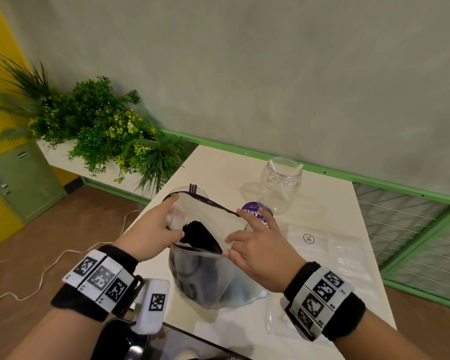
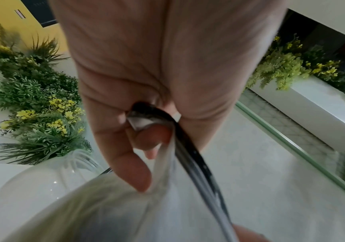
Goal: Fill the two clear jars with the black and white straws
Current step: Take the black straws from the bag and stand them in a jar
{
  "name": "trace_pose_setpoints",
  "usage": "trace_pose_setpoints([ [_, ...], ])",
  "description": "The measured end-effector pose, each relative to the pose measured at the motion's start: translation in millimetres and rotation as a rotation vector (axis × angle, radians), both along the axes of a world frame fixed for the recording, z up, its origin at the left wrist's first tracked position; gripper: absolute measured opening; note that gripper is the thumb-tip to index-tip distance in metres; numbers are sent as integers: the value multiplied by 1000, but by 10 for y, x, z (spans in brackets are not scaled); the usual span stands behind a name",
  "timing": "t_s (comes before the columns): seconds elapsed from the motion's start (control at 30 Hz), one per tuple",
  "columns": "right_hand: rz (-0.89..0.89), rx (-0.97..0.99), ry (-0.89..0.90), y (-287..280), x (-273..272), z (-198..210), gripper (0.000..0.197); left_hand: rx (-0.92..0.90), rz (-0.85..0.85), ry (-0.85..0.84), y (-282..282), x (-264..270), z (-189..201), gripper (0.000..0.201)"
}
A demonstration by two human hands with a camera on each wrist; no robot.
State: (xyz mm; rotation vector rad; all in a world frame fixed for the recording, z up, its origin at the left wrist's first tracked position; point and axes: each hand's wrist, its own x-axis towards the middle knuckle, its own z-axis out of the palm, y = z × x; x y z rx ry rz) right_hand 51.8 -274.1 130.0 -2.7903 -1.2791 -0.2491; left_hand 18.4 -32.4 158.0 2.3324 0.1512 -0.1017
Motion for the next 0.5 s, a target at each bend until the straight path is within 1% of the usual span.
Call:
trace_pose_setpoints([
  [0.07,-15,56,-40,7,-26,1,52,-29,-12,10,-27,-6,-12,83],
  [0.1,-16,61,-69,13,-39,10,49,-41,-21,7,-43,-8,-14,84],
  [0.17,-25,29,-50,45,-71,81,42,-55,-29,16,-52,6,-23,86],
  [0.27,-48,-92,117,106,-94,167,26,-76,-47,55,-73,29,-22,87],
  [0.3,-68,-112,172,98,-88,168,25,-87,-69,64,-104,27,-13,87],
  [0.37,-102,-97,267,78,-56,141,38,-102,-97,71,-169,12,-5,83],
  [0.43,-111,34,346,91,-27,83,49,-91,-112,61,-200,6,-22,77],
  [0.5,-106,163,399,98,-23,39,53,-103,-101,51,-190,16,-55,77],
])
